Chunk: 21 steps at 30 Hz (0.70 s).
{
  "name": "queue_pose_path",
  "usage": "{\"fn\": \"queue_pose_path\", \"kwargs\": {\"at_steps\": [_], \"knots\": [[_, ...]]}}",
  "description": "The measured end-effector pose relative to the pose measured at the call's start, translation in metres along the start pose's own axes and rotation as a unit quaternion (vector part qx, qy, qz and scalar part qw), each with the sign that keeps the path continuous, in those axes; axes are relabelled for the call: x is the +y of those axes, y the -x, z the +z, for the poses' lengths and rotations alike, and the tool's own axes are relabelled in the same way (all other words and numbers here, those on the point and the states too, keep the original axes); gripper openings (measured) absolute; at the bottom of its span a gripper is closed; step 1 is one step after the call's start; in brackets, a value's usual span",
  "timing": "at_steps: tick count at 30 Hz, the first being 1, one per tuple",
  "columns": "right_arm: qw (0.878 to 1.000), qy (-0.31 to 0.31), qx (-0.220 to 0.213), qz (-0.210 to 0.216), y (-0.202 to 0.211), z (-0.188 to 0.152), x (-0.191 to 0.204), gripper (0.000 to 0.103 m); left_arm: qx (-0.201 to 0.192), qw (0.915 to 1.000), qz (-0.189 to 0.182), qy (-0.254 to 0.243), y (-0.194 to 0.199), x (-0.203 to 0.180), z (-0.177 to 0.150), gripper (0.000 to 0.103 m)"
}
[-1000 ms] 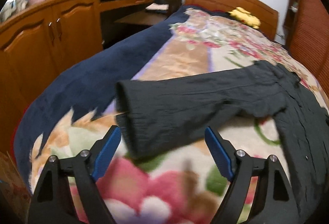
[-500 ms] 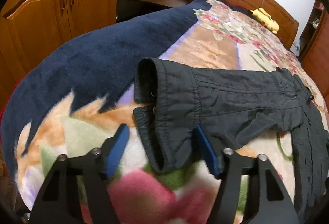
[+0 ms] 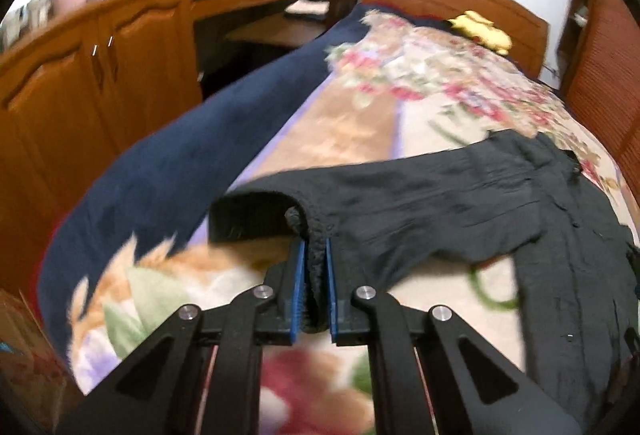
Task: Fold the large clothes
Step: 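Lift the sleeve with the left gripper and lay it across the jacket body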
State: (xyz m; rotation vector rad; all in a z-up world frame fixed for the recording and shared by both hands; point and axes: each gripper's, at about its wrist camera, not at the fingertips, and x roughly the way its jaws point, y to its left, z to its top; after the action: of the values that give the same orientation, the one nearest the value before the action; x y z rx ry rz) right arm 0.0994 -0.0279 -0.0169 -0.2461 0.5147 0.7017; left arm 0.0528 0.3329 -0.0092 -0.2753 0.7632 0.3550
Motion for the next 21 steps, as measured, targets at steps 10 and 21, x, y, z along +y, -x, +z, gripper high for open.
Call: {"fn": "queue_pose_path", "kwargs": {"at_steps": [10,21], "knots": [[0.999,-0.025,0.001,-0.04,0.035,-0.015,-0.059,0.103,-0.06,0.9913,-0.044,-0.109,0.077,-0.139,0.031,0.005],[0.995,-0.058,-0.021,-0.082,0.072,-0.022,-0.109,0.103,-0.069,0.9689,-0.146,-0.187,0.114,-0.274,0.008,0.006]]}}
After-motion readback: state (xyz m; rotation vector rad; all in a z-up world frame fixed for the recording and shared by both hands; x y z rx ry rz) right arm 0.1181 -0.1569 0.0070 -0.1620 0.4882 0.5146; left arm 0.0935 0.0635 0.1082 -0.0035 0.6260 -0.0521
